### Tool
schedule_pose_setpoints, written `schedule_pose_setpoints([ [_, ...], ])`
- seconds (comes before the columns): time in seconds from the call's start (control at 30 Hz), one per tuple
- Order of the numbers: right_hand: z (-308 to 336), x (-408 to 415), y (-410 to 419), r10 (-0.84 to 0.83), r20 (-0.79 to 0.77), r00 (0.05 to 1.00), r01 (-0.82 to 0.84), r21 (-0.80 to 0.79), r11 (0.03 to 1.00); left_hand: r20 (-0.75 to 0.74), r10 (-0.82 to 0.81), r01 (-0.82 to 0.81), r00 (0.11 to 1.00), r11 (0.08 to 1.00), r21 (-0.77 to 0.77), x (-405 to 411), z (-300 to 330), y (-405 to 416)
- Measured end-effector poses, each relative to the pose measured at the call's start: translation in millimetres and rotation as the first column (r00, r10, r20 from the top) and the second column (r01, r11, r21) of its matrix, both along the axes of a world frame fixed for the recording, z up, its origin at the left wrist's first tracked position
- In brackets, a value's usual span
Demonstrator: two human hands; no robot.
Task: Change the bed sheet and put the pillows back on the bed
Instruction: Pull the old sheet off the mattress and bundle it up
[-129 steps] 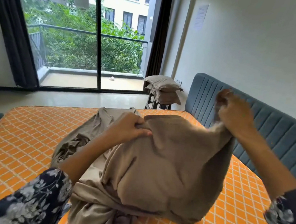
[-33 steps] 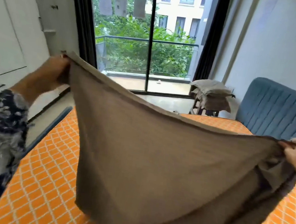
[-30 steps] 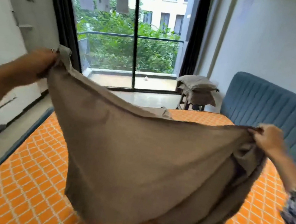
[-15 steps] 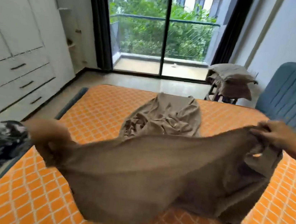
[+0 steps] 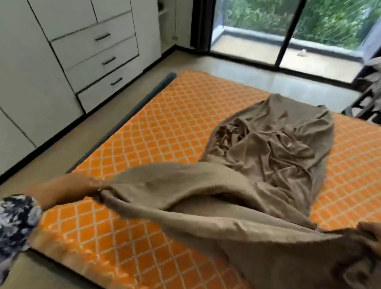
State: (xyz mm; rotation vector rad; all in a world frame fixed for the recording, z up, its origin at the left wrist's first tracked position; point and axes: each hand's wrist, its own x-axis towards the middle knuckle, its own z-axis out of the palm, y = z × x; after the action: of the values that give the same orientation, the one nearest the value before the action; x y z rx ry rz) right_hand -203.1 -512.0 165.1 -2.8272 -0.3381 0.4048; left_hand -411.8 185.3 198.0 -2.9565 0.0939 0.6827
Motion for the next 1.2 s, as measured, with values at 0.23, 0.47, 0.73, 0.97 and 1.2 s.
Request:
schedule_pose_setpoints([
  [0.23, -2.4, -72.8, 202.2, 0.285, -0.235, 0.929, -0.273, 0.084, 0.958, 0.296, -0.404, 0.429, 0.865, 0.903, -0.023, -15.0, -33.8, -34.4],
  [0.47, -45.5, -188.4, 331.3, 0.587, -0.432, 0.685, -0.535, 0.249, 0.807, 0.275, -0.547, 0.601, 0.79, 0.78, -0.174, -45.4, -40.0, -112.2],
  [0.73, -45.2, -221.2, 367.8, 0.618, -0.457, 0.64, -0.502, 0.36, 0.786, 0.354, -0.632, 0.706, 0.689, 0.696, -0.133, -46.4, -7.2, -119.8],
  [0.97, -53.4, -129.9, 335.5, 0.545, -0.45, 0.707, -0.572, 0.088, 0.815, -0.479, -0.38, 0.569, 0.791, 0.746, 0.347, 9.8, 53.2, -55.4],
  [1.2, -39.8, -45.6, 224.1, 0.391, -0.355, 0.849, -0.496, -0.281, 0.822, 0.007, -0.222, 0.166, 0.975, 0.746, 0.645, 63.4, 98.4, -6.7],
])
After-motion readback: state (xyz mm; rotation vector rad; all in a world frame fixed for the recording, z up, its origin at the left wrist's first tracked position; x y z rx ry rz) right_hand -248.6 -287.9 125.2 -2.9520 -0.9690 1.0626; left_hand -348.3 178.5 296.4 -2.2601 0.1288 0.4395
